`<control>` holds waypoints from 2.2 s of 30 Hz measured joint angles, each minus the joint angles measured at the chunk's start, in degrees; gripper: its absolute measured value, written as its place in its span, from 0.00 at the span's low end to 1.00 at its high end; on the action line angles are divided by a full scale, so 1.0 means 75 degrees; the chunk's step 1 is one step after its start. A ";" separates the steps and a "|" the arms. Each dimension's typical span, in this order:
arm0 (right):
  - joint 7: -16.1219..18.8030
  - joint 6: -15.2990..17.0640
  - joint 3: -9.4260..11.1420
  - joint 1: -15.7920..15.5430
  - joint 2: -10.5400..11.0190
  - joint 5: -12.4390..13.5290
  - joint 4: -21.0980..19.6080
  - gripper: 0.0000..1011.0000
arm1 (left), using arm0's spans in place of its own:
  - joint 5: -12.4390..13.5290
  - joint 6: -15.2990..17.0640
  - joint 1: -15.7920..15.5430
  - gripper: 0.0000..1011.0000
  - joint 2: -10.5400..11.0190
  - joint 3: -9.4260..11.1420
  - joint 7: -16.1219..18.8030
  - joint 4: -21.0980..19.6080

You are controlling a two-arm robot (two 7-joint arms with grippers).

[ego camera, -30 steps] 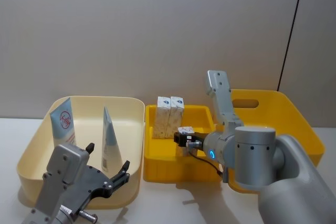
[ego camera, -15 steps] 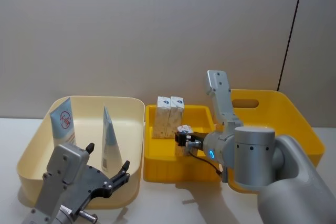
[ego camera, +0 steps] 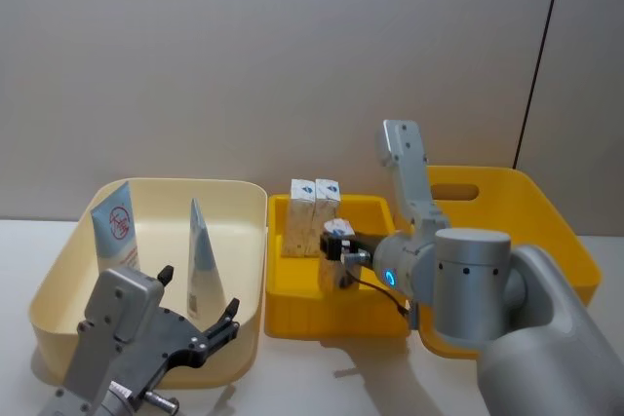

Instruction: Bimanual collaborative sorting of washing and personal care products

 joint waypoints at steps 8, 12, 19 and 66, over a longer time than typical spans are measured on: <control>0.0200 -0.0409 -0.0037 0.0069 0.0037 -0.0050 -0.0177 0.41 | 0.0000 0.0000 -0.0001 0.99 0.0000 0.0000 0.0000 0.0000; 0.0323 -0.0675 -0.0052 0.0133 0.0071 -0.0091 -0.0320 0.41 | 0.0000 0.0000 -0.0001 0.99 0.0000 0.0000 0.0000 -0.0001; 0.0469 -0.1017 -0.0049 0.0239 0.0143 -0.0165 -0.0547 0.41 | 0.0000 0.0000 -0.0001 0.99 0.0000 0.0000 0.0000 0.0000; 0.0246 0.0782 0.1391 -0.0447 0.1481 -0.0527 -0.2334 0.57 | 0.0000 0.0000 0.0000 0.99 0.0000 0.0000 0.0000 0.0000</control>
